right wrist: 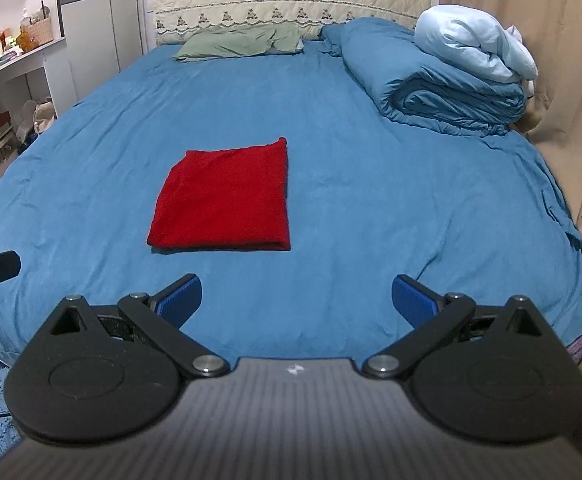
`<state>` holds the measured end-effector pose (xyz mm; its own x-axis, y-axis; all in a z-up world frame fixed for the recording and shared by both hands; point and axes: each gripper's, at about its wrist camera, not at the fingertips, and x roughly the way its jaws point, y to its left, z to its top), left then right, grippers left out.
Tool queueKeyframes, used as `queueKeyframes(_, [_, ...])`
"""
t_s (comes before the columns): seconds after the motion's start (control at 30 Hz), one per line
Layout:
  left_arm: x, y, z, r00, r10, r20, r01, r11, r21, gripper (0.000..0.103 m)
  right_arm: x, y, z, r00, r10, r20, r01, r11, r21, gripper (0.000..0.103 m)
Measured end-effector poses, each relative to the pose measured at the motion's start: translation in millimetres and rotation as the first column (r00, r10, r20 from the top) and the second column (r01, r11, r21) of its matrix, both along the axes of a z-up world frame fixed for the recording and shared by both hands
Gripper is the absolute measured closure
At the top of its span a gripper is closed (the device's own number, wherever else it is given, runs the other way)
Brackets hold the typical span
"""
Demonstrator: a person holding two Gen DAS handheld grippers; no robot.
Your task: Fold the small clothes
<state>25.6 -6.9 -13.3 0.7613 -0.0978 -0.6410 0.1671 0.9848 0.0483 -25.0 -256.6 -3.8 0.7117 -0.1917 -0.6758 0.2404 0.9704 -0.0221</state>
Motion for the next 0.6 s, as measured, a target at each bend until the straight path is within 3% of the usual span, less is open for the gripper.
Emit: queueKeyframes(0.6, [-0.7, 0.6, -1.0, 1.000, 0.007, 0.000, -0.007, 1.000, 0.005, 0.000, 7.1, 0.2, -0.8, 1.000, 0.005, -0.012, -0.005, 1.000, 0.004, 0.000])
